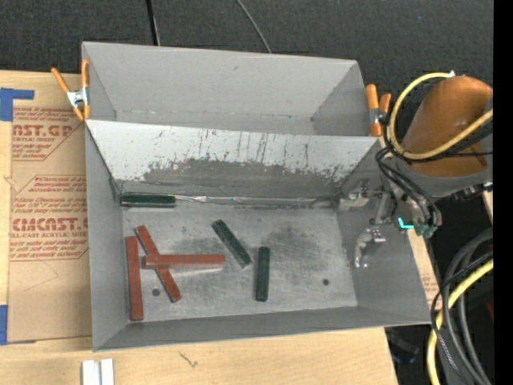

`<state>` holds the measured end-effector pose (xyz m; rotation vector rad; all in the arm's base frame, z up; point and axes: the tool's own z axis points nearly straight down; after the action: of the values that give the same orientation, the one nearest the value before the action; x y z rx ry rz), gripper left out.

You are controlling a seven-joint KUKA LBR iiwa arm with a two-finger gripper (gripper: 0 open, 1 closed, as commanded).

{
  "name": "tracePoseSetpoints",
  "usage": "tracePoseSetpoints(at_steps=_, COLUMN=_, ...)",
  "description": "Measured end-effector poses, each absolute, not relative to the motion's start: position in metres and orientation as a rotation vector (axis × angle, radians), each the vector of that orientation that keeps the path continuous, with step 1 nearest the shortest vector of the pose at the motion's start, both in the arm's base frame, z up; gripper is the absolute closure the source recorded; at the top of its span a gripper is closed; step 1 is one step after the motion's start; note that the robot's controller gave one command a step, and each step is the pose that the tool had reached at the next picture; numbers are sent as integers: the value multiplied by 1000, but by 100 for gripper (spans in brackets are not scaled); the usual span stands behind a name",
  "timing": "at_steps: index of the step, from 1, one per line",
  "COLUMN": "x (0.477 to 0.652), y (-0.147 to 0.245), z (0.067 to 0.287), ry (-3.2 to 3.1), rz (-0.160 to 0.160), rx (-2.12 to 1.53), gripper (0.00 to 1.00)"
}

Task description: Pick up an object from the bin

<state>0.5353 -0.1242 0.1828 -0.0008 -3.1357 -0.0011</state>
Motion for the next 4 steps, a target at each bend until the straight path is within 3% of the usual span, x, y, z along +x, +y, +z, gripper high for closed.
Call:
tracePoseSetpoints(at_steps=1, x=537, y=-124, z=187, ry=-3143, rz=1, rx=1, gripper=0)
tracePoseSetpoints(at_steps=2, x=537, y=-80, z=160, ry=-3145, rz=3, rx=85, gripper=0)
tracePoseSetpoints(at_steps=3, x=518, y=-56, z=88, ry=-3145, rz=-1, rx=104, gripper=0)
tracePoseSetpoints(at_steps=4, x=538, y=8, z=102, ry=-3131, rz=0, rx=-268, gripper=100)
